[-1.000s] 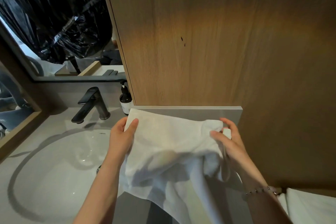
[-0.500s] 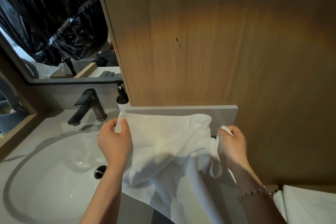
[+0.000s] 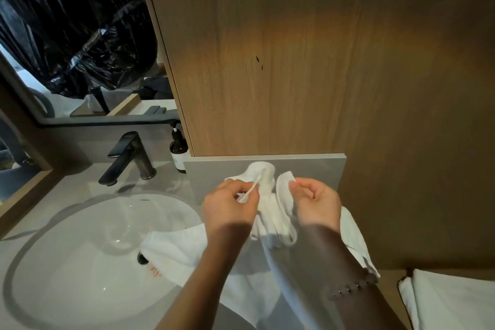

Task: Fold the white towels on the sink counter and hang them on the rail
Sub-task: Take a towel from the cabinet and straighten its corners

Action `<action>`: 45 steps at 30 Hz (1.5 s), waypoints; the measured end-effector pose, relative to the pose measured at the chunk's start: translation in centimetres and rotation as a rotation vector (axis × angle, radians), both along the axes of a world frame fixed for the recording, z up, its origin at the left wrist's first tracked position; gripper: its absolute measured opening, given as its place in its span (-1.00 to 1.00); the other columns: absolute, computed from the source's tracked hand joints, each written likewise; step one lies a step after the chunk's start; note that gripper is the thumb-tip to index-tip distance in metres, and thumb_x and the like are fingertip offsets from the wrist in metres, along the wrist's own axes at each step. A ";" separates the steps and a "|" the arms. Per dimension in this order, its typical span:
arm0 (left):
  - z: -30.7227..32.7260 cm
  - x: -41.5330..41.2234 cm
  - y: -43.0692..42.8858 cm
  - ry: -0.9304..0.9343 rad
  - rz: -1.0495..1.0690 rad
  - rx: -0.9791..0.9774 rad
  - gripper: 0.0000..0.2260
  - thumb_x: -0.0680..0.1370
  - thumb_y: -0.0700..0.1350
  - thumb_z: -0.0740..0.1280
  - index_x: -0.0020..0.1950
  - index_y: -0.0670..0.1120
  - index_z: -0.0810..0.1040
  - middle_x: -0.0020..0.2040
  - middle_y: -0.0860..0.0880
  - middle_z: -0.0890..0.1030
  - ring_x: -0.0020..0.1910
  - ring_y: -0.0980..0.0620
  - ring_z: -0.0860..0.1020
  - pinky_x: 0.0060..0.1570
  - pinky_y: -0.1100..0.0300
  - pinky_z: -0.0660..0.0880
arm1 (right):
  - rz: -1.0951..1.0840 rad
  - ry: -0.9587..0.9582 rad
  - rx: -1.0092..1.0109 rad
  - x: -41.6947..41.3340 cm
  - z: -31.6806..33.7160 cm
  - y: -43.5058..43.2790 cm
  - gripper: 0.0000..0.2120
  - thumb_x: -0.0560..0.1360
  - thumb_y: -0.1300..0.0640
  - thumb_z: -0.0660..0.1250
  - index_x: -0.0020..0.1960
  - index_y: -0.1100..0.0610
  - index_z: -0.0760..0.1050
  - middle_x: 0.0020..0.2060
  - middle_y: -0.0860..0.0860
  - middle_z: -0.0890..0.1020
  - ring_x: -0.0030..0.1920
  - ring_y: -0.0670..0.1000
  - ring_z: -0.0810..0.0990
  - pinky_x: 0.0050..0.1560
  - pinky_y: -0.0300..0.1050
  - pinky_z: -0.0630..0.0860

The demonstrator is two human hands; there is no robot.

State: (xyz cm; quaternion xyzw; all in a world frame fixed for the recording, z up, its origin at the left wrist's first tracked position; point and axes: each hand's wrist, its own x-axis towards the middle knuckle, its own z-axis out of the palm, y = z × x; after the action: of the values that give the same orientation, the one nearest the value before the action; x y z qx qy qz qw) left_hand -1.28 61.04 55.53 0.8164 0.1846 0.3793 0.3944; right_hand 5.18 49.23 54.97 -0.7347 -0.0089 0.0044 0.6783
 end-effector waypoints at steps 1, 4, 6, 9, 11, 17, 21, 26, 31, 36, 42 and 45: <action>-0.1 0.1 -0.5 0.003 -0.021 0.006 -0.86 0.38 -0.04 0.34 -0.32 -0.04 0.65 -0.38 0.12 0.58 -0.30 0.20 0.50 -0.30 0.40 0.36 | 0.012 -0.001 -0.011 -0.2 -0.1 0.3 -0.74 0.50 0.19 0.36 -0.31 -0.08 0.50 -0.25 -0.03 0.65 -0.18 0.00 0.60 0.04 -0.03 0.56; 0.0 0.2 -1.4 0.026 -0.071 0.002 -0.82 0.39 0.01 0.31 -0.28 -0.02 0.66 -0.37 0.16 0.57 -0.28 0.31 0.48 -0.29 0.47 0.34 | 0.055 -0.019 -0.021 -0.7 -0.6 0.8 -0.78 0.50 0.20 0.34 -0.26 -0.06 0.53 -0.25 -0.01 0.67 -0.14 0.06 0.63 0.08 0.08 0.55; 0.0 0.3 -1.8 0.020 -0.087 -0.008 -0.81 0.40 0.01 0.29 -0.23 -0.02 0.68 -0.32 0.15 0.61 -0.26 0.36 0.48 -0.27 0.49 0.34 | 0.090 -0.022 -0.011 -0.8 -0.8 0.9 -0.77 0.51 0.22 0.33 -0.25 -0.05 0.55 -0.23 0.04 0.69 -0.11 0.12 0.65 0.06 0.10 0.56; 0.1 0.3 -2.3 0.030 -0.117 0.003 -0.77 0.42 0.00 0.27 -0.13 -0.03 0.70 -0.20 0.12 0.66 -0.19 0.27 0.49 -0.23 0.52 0.34 | 0.136 0.000 0.054 -1.0 -0.6 0.7 -0.77 0.52 0.27 0.31 -0.23 0.00 0.55 -0.27 0.08 0.68 -0.15 0.14 0.65 0.03 0.05 0.57; -0.2 0.3 -2.6 0.035 -0.141 0.019 -0.73 0.42 0.00 0.25 -0.06 -0.06 0.70 -0.13 0.06 0.67 -0.14 0.19 0.49 -0.20 0.52 0.34 | 0.170 0.017 0.109 -1.2 -0.4 0.4 -0.79 0.53 0.29 0.29 -0.20 0.04 0.53 -0.30 0.07 0.66 -0.19 0.11 0.64 -0.03 -0.03 0.55; -0.9 0.1 -3.5 0.074 -0.193 0.015 -0.67 0.42 -0.02 0.22 0.05 -0.09 0.68 -0.08 0.00 0.64 -0.15 0.16 0.51 -0.12 0.37 0.41 | 0.245 0.033 0.179 -1.0 -0.3 -0.6 -0.85 0.56 0.31 0.24 -0.13 0.12 0.50 -0.46 -0.08 0.60 -0.42 -0.18 0.55 -0.32 -0.35 0.45; -1.2 0.2 -3.4 0.057 -0.199 -0.009 -0.71 0.43 -0.05 0.23 0.01 -0.07 0.68 -0.15 0.12 0.61 -0.18 0.27 0.48 -0.16 0.50 0.35 | 0.262 0.026 0.176 -0.6 0.2 -1.4 -0.88 0.56 0.35 0.22 -0.05 0.18 0.49 -0.49 -0.14 0.58 -0.48 -0.26 0.53 -0.41 -0.45 0.41; -0.9 0.1 -2.7 -0.003 -0.150 -0.063 -0.74 0.44 -0.08 0.21 -0.03 -0.08 0.66 -0.15 0.30 0.53 -0.14 0.43 0.48 -0.15 0.56 0.35 | 0.256 -0.040 0.120 0.5 0.8 -2.9 -0.72 0.54 0.40 0.19 0.12 0.10 0.51 -0.52 -0.20 0.54 -0.47 -0.26 0.48 -0.34 -0.49 0.38; -1.0 0.0 -3.8 -0.014 -0.180 -0.059 -0.73 0.46 -0.09 0.22 0.02 -0.07 0.66 -0.14 0.24 0.53 -0.14 0.37 0.49 -0.15 0.52 0.38 | 0.284 -0.012 0.086 -0.1 0.6 -2.3 -0.64 0.53 0.41 0.21 0.20 0.07 0.52 -0.25 -0.03 0.64 -0.29 -0.20 0.54 -0.21 -0.48 0.46; -1.1 -0.2 -4.8 0.048 -0.201 -0.037 -0.68 0.46 -0.07 0.19 0.08 -0.06 0.66 -0.14 0.19 0.52 -0.09 0.24 0.48 -0.11 0.40 0.43 | 0.300 0.027 0.145 -0.4 0.5 -2.2 -0.68 0.52 0.42 0.23 0.16 0.13 0.57 -0.04 -0.02 0.66 -0.14 -0.25 0.62 -0.18 -0.47 0.50; -0.7 -0.3 -5.1 0.104 -0.372 -0.076 -0.56 0.41 -0.20 0.07 0.17 -0.15 0.60 -0.04 0.09 0.51 -0.02 0.41 0.40 -0.02 0.61 0.27 | 0.294 0.059 0.322 -0.2 0.7 -2.7 -0.81 0.48 0.36 0.34 0.09 0.25 0.57 -0.42 -0.11 0.66 -0.40 -0.23 0.60 -0.36 -0.45 0.44; -0.7 -0.3 -5.1 0.121 -0.455 -0.219 -0.51 0.37 -0.19 0.04 0.22 -0.13 0.55 0.00 0.13 0.50 -0.01 0.51 0.42 0.04 0.58 0.32 | 0.281 0.072 0.349 -0.1 0.4 -2.7 -0.80 0.48 0.35 0.34 0.10 0.25 0.56 -0.28 -0.05 0.71 -0.24 -0.15 0.67 -0.25 -0.38 0.52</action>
State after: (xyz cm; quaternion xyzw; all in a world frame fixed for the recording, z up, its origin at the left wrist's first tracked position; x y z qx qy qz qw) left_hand -1.60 55.93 54.83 0.8107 0.0596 0.2091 0.5436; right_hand 5.09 46.58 55.32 -0.5972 -0.0877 0.1234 0.7877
